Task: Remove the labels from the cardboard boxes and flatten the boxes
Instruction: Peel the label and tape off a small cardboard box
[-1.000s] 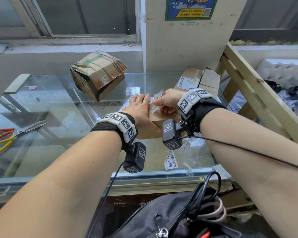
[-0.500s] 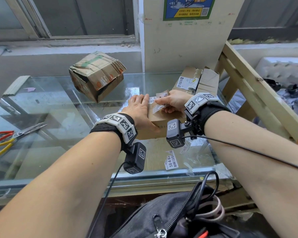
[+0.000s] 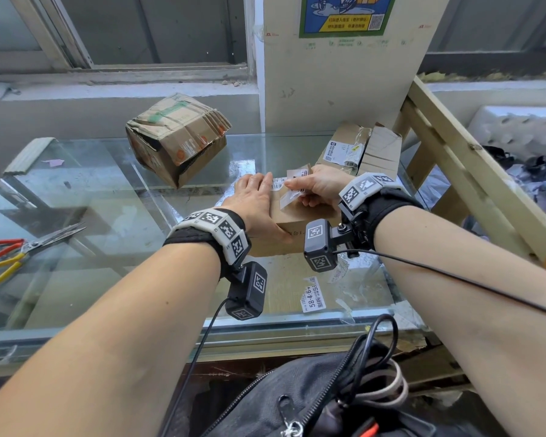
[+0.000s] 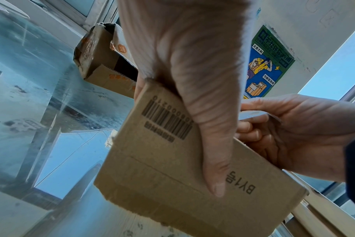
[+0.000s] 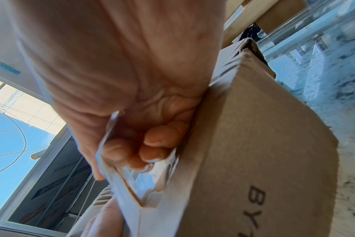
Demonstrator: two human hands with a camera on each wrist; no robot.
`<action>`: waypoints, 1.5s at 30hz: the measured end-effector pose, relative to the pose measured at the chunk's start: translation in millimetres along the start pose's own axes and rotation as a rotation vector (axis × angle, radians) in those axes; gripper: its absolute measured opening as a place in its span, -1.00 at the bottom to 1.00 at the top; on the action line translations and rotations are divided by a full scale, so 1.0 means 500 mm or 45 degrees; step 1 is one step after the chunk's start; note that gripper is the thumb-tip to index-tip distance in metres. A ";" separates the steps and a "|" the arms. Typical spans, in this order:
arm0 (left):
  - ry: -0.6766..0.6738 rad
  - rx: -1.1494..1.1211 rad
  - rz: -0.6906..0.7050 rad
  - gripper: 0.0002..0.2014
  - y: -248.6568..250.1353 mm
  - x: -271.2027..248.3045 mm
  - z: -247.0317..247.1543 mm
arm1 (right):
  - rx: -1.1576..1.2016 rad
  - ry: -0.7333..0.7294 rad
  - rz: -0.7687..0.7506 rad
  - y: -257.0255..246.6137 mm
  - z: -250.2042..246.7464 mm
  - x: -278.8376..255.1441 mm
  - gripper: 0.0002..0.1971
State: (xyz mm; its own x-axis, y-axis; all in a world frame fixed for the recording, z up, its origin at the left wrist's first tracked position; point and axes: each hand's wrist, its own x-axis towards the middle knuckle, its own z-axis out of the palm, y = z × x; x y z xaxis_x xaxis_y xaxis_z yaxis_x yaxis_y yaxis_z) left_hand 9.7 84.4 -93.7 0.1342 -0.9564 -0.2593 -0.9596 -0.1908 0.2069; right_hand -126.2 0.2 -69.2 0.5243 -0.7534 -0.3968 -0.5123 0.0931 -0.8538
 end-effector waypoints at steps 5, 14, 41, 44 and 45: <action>0.003 -0.003 0.000 0.31 -0.001 0.001 0.001 | 0.014 -0.003 -0.015 0.001 -0.002 -0.002 -0.80; 0.006 -0.014 -0.004 0.32 -0.002 0.003 0.002 | 0.060 -0.018 -0.042 0.006 -0.003 0.003 -0.81; 0.016 -0.017 -0.012 0.32 -0.002 0.001 0.002 | 0.219 -0.020 -0.030 0.008 -0.008 0.000 -0.82; 0.015 -0.019 -0.016 0.33 -0.003 0.002 0.003 | 0.229 -0.017 -0.032 0.007 -0.008 -0.001 -0.82; 0.013 -0.018 -0.015 0.33 -0.003 0.002 0.003 | 0.231 -0.017 -0.033 0.007 -0.008 -0.001 -0.82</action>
State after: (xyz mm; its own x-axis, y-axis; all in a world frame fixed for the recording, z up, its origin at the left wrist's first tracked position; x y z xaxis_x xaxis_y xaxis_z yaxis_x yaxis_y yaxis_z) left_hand 11.0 83.8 -95.8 0.1485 -0.9563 -0.2519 -0.9542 -0.2055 0.2173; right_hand -131.0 -1.7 -70.9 0.5452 -0.7487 -0.3770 -0.3679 0.1904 -0.9102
